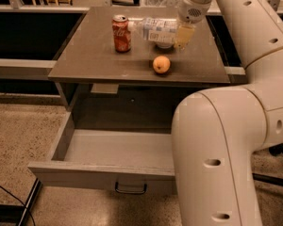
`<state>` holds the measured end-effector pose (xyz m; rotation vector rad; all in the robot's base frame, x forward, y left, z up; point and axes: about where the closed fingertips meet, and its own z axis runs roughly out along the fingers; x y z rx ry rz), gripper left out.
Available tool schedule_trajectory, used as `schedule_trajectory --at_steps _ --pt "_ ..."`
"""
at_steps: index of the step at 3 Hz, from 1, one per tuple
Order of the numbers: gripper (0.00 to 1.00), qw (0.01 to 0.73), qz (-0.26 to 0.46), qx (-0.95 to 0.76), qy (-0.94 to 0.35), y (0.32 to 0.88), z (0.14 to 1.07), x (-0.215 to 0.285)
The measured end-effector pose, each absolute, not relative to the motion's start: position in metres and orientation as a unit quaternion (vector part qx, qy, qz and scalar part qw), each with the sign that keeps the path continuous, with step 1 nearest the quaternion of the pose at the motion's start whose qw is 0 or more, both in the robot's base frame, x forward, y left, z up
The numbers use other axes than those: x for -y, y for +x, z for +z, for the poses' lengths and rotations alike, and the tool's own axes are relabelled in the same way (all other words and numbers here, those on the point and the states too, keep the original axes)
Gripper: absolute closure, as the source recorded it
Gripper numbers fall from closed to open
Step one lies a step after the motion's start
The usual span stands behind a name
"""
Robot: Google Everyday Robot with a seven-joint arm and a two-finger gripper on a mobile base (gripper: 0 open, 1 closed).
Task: Place blue plastic bottle into top drawer
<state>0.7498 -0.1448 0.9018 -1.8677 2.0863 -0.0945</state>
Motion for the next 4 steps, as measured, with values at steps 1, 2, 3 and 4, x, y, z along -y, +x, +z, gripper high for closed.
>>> schedule_trajectory --at_steps 1,2,3,4 --pt "1.0 0.119 -0.043 -0.737 -0.664 0.73 0.883 0.147" --pt "1.0 0.123 -0.045 -0.736 -0.664 0.733 0.881 0.145" --pt "1.0 0.12 -0.04 -0.727 -0.675 0.726 0.878 0.137" --pt "1.0 0.115 -0.035 -0.714 -0.69 0.703 0.882 0.128"
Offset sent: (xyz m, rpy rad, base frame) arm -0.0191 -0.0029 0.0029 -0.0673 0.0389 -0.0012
